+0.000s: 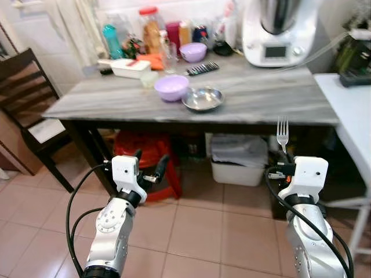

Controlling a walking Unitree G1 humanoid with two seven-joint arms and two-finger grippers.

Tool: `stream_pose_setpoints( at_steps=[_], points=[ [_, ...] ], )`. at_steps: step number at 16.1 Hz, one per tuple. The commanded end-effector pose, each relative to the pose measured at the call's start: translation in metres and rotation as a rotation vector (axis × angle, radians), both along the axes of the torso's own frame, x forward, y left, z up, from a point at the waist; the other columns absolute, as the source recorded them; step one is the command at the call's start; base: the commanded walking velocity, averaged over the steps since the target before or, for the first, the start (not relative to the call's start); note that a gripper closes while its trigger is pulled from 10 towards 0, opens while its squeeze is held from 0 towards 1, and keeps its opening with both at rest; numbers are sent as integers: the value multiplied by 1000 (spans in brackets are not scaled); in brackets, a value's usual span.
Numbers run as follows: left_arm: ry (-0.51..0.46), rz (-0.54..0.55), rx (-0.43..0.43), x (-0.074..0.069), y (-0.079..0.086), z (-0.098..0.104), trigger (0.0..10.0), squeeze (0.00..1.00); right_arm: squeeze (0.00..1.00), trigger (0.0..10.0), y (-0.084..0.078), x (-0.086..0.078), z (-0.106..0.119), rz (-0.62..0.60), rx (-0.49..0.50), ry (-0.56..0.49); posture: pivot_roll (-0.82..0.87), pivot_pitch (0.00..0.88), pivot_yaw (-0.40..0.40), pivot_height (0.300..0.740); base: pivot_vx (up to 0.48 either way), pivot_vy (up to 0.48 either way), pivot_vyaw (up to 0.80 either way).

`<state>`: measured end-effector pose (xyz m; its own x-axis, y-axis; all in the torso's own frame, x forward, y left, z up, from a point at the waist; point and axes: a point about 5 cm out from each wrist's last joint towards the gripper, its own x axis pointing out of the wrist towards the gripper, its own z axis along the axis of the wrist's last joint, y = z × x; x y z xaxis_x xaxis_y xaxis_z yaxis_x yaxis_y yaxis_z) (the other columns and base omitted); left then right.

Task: Setting the table

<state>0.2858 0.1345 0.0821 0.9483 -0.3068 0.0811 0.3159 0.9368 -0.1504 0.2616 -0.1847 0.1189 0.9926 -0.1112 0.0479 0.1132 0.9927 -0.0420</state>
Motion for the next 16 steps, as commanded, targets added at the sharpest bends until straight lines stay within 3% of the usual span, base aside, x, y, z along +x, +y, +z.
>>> stream_pose_setpoints(
  at_steps=[1,16],
  points=[
    [-10,18,16,1,10,2,10000,0,0,10000,8,3,5,25,10,-20,-175,0,101,740,371,0,0],
    [-8,7,17,0,8,1,10000,0,0,10000,9,2,2,33,12,-13,-178,0,105,740,373,0,0]
  ],
)
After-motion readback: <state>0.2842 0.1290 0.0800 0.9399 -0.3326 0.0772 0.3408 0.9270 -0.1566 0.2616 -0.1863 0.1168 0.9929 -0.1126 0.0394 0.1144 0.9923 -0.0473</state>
